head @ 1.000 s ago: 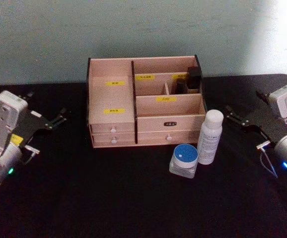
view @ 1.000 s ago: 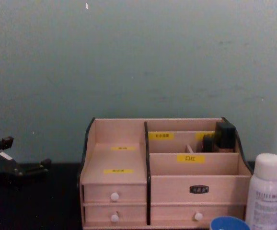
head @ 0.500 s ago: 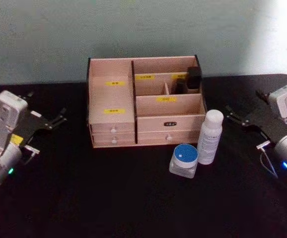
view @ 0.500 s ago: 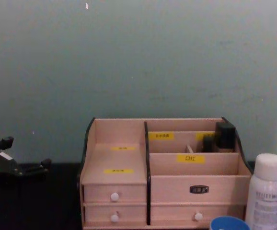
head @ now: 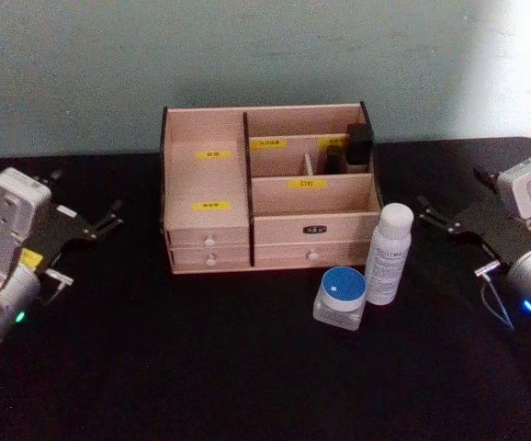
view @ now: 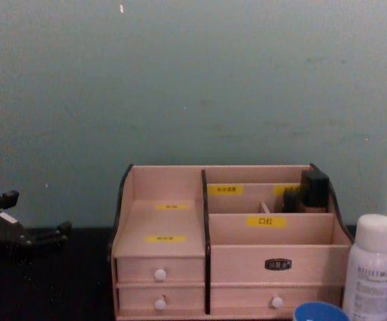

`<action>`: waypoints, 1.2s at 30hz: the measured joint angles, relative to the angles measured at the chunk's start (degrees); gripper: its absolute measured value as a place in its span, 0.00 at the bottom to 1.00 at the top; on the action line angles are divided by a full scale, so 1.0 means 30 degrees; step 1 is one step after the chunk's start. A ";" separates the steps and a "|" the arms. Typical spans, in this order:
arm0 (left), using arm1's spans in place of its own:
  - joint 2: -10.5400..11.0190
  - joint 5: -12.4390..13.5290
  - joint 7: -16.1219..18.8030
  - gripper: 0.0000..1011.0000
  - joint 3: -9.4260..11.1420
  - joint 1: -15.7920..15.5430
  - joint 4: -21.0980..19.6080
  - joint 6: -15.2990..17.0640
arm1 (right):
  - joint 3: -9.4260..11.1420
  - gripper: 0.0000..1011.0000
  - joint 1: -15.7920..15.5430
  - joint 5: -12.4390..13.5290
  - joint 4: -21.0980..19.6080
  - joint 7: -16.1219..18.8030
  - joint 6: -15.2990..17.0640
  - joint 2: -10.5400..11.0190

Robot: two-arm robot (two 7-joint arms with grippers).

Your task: Pick up the facial cleanser and watermelon frost from the table and place them into the tiered storage box.

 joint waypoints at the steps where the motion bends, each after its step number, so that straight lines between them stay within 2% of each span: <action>1: 0.0000 0.0001 0.0000 0.99 0.0000 0.0000 0.0000 -0.0001 | -0.0001 0.99 0.0001 0.0000 0.0001 0.0000 0.0000 0.0000; 10: 0.0000 0.0000 0.0000 0.99 -0.0001 0.0000 0.0000 0.0000 | 0.0035 0.99 -0.0023 0.0000 -0.0010 0.0030 0.0003 -0.0001; 16: -0.0001 0.0000 -0.0001 0.99 0.0000 0.0001 0.0001 0.0000 | 0.0408 0.99 -0.0550 0.0147 -0.0747 0.0401 0.0666 0.0138; 20: 0.0000 0.0000 0.0000 0.99 0.0000 -0.0001 0.0000 0.0000 | 0.0755 0.99 -0.1160 0.0352 -0.1545 0.0443 0.1423 0.0371; 29: 0.0000 0.0000 -0.0001 0.99 0.0000 0.0000 0.0000 -0.0001 | 0.1582 0.99 -0.3210 0.0958 -0.4014 0.0978 0.2893 0.1426; 32: 0.0000 0.0000 -0.0001 0.99 -0.0001 0.0000 0.0000 0.0000 | 0.2058 0.99 -0.4299 0.1590 -0.5134 0.1588 0.3360 0.1986; 36: 0.0000 0.0000 0.0000 0.99 0.0000 0.0000 0.0000 0.0000 | 0.2382 0.99 -0.5060 0.2086 -0.5898 0.2139 0.3668 0.2368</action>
